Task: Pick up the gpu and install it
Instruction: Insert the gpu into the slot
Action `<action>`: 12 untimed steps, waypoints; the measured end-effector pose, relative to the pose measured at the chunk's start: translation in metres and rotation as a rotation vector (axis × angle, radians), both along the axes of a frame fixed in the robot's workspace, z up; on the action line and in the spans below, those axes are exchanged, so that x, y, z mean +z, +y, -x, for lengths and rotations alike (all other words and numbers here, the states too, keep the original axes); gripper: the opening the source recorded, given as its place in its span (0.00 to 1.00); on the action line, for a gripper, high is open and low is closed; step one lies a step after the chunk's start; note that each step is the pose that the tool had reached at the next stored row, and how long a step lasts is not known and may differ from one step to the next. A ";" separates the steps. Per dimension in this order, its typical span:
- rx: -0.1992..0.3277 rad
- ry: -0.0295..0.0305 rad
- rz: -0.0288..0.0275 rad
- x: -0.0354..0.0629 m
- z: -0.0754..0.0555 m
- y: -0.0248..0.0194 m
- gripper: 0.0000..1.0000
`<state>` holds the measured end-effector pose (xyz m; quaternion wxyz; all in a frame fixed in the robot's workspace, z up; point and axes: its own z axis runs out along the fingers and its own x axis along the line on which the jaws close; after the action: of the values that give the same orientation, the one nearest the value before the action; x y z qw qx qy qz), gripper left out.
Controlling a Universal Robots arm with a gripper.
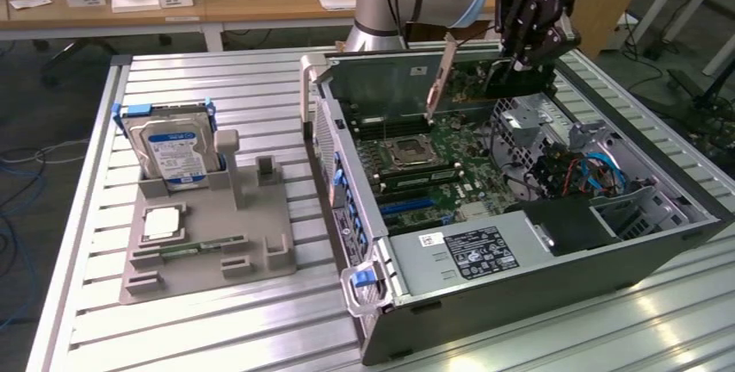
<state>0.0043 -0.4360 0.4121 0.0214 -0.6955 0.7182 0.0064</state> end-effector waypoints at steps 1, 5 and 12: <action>0.000 0.0000 0.0000 0.0000 0.000 0.0000 0.27; 0.000 0.0000 -0.0001 0.0000 0.000 0.0000 0.27; 0.000 0.0000 0.0001 -0.0015 0.000 -0.0012 0.27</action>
<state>0.0043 -0.4372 0.4107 0.0213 -0.6955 0.7182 0.0064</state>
